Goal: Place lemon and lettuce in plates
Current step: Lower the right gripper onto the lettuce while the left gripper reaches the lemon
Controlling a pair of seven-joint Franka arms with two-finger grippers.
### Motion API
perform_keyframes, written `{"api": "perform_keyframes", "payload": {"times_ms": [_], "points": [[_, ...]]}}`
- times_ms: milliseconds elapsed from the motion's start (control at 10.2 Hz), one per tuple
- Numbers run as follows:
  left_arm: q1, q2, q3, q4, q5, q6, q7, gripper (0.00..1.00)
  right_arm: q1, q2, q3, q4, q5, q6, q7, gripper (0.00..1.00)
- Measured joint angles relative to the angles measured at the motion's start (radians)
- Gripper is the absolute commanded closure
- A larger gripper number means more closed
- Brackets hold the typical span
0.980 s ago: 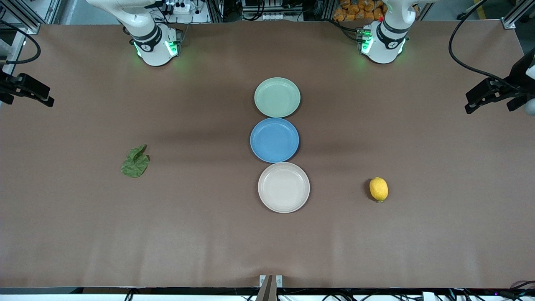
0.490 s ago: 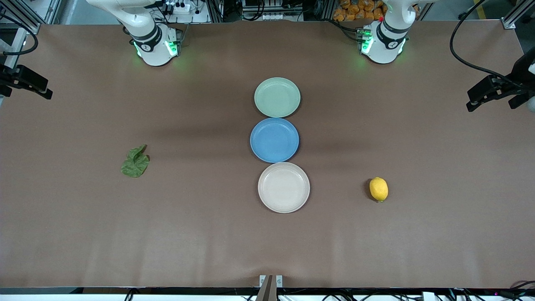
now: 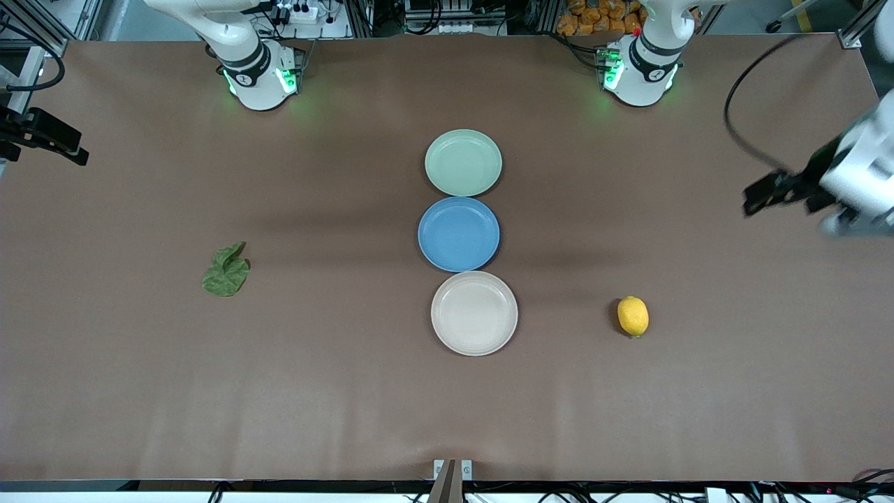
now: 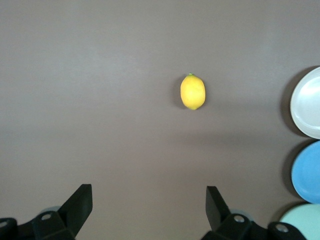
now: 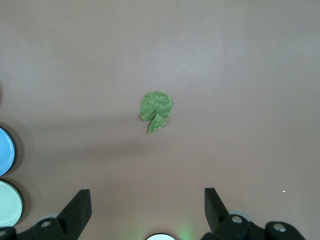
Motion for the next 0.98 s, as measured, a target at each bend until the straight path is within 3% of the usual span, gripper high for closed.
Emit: {"api": "perform_keyframes", "payload": {"times_ms": [196, 490, 784, 980], "points": [[-0.022, 0.130, -0.002, -0.049, -0.006, 0.180, -0.019, 0.00, 0.000, 0.011, 0.000, -0.021, 0.000, 0.021, 0.000, 0.00], [-0.047, 0.319, -0.003, -0.049, -0.006, 0.340, -0.036, 0.00, 0.000, 0.029, 0.000, -0.144, 0.000, 0.195, 0.000, 0.00], [-0.057, 0.441, -0.004, -0.048, -0.006, 0.463, -0.036, 0.00, -0.005, 0.033, -0.001, -0.368, 0.000, 0.447, 0.000, 0.00], [-0.068, 0.496, -0.005, -0.047, -0.006, 0.519, -0.036, 0.00, -0.013, 0.035, -0.002, -0.585, 0.001, 0.704, 0.000, 0.00]]}}
